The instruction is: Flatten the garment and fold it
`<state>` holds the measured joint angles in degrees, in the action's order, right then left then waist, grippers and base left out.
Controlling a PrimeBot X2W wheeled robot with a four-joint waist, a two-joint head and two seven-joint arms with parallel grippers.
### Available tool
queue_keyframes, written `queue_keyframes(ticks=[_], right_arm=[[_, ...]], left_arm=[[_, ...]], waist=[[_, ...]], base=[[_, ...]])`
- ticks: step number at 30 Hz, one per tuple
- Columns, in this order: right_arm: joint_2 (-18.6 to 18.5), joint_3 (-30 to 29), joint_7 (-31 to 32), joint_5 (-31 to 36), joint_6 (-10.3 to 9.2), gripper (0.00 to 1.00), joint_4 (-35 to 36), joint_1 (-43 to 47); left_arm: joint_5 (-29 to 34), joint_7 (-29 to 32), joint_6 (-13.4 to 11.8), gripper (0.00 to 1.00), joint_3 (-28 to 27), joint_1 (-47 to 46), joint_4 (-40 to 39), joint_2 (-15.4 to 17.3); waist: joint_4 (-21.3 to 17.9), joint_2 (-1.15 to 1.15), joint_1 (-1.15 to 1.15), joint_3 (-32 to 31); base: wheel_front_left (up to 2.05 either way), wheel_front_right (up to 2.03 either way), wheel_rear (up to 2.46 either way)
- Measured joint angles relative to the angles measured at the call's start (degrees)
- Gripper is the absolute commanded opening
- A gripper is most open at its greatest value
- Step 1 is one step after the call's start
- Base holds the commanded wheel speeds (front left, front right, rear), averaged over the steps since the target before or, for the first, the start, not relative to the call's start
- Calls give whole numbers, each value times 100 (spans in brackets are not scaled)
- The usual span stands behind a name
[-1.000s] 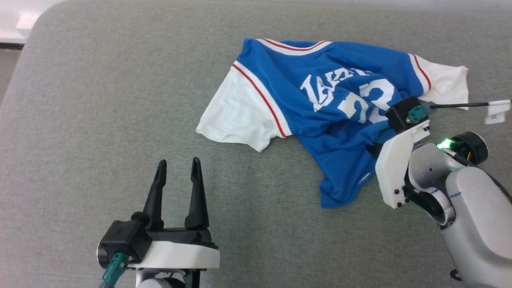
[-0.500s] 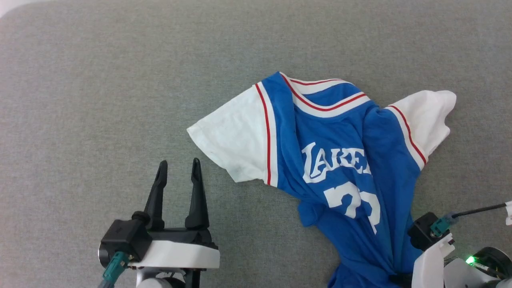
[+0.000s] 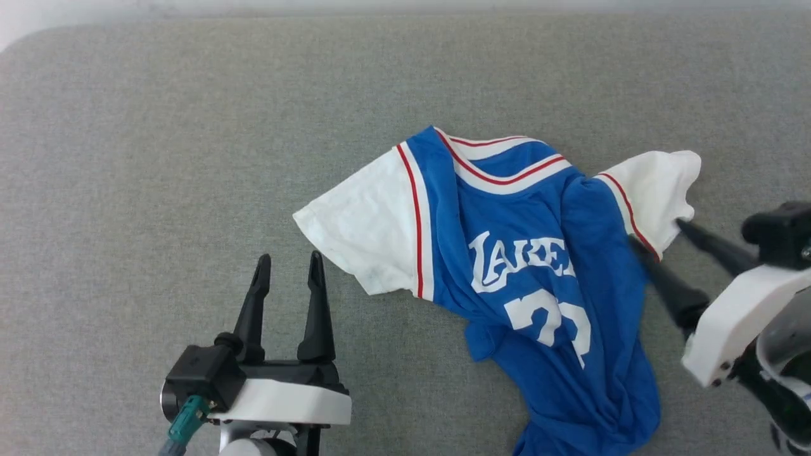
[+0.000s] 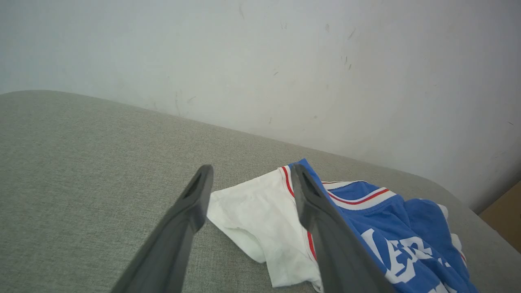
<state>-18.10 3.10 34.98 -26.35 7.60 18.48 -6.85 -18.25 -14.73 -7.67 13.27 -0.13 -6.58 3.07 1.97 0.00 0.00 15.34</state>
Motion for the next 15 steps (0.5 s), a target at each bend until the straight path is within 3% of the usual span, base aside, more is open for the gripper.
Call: queue_keyframes(ticks=[5,9,14,15], right_arm=[[-18,-75,213,816,0,100,-723,5],[42,89,743,960,0,100,-1347,257],[193,169,528,1116,0,100,-1825,209],[229,160,470,1123,0,95,-1914,170]], left_arm=[[-43,0,8,100,22,-1,23,-5],[-43,0,13,100,24,-1,34,-7],[-43,0,24,100,31,-1,36,-7],[-43,0,53,100,27,-1,36,-5]], waist=[[79,0,0,-45],[183,0,0,-48],[311,0,0,-14],[330,0,0,-1]], base=[[0,0,0],[0,0,0],[0,0,0],[0,0,0]])
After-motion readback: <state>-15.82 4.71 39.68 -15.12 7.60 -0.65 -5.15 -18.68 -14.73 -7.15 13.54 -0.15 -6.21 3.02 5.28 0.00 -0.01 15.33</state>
